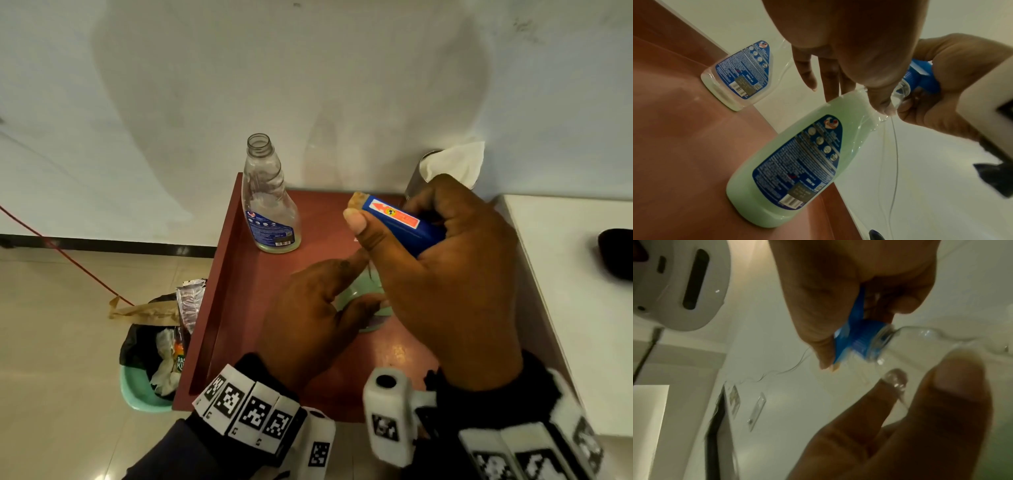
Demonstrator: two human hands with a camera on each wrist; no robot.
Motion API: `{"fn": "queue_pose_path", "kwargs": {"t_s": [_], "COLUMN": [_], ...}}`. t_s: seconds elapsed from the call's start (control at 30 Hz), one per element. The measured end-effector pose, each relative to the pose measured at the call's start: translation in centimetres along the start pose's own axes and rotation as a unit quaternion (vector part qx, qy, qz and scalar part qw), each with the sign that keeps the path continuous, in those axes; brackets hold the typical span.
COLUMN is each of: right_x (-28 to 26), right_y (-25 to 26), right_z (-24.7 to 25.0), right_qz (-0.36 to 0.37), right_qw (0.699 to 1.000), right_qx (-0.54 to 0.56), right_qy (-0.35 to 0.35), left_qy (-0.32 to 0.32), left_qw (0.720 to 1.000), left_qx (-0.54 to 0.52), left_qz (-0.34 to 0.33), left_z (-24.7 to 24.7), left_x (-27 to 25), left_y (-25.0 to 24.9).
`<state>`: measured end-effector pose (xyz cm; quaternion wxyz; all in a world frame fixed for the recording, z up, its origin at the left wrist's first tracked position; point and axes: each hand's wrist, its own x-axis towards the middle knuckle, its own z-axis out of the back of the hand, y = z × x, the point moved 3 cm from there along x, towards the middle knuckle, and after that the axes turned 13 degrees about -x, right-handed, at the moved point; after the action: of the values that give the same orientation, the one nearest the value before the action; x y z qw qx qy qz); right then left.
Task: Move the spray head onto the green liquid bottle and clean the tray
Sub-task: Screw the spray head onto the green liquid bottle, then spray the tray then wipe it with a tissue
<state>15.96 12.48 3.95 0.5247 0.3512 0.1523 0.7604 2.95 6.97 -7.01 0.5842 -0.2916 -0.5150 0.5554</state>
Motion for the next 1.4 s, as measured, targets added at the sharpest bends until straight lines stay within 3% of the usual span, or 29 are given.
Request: {"fn": "queue_pose_path", "kwargs": {"t_s": [0.07, 0.17, 0.23, 0.3, 0.4, 0.5, 0.57, 0.67, 0.77, 0.83, 0.9, 1.03, 1.13, 1.4], "right_x": [0.6, 0.1, -1.0, -1.6, -1.9, -2.6, -3.4, -4.1, -4.9, -5.5, -5.8, -6.9, -7.4, -8.4], "right_y": [-1.3, -3.6, -4.0, -3.9, -3.8, -4.1, -4.0, -3.4, -2.7, -2.7, -2.9, -3.7, -4.7, -6.0], "right_z": [0.3, -0.9, -2.5, -3.7, -3.8, -2.8, -1.5, 1.0, 3.2, 4.2, 4.6, 4.1, 2.6, -1.0], "right_qz": [0.038, 0.082, 0.065, 0.033, 0.022, -0.013, -0.031, -0.033, 0.006, 0.014, 0.020, 0.003, -0.033, -0.079], "right_qw": [0.987, 0.931, 0.897, 0.875, 0.895, 0.914, 0.925, 0.947, 0.978, 0.984, 0.977, 0.932, 0.921, 0.888], "right_qx": [0.132, 0.268, 0.328, 0.381, 0.382, 0.371, 0.355, 0.303, 0.164, 0.079, -0.007, -0.150, -0.157, -0.203], "right_qy": [0.079, 0.232, 0.290, 0.297, 0.229, 0.162, 0.131, 0.105, 0.126, 0.160, 0.214, 0.331, 0.356, 0.405], "left_qy": [-0.002, 0.045, 0.078, 0.075, 0.057, 0.020, 0.023, 0.026, 0.006, 0.029, 0.064, 0.090, 0.060, 0.036], "left_qw": [0.999, 0.992, 0.987, 0.988, 0.993, 0.998, 0.987, 0.972, 0.958, 0.943, 0.929, 0.895, 0.891, 0.889], "left_qx": [-0.038, -0.120, -0.138, -0.132, -0.104, 0.060, 0.148, 0.190, 0.221, 0.258, 0.272, 0.319, 0.307, 0.341], "left_qz": [0.000, -0.015, -0.021, -0.024, -0.003, 0.022, 0.062, 0.133, 0.181, 0.207, 0.243, 0.298, 0.329, 0.304], "left_z": [0.2, 0.2, 0.1, 0.1, 0.1, 1.5, 2.6, 3.0, 2.5, 2.0, 1.9, 1.2, 0.4, -0.1], "left_x": [0.1, 0.3, 0.2, 0.1, -0.3, -0.8, -1.4, -3.4, -7.0, -8.7, -9.0, -9.2, -9.9, -10.2], "left_y": [0.3, 0.3, -0.2, -0.6, -1.3, -2.9, -3.9, -4.3, -4.0, -2.8, -0.9, 3.3, 3.9, 3.9]}}
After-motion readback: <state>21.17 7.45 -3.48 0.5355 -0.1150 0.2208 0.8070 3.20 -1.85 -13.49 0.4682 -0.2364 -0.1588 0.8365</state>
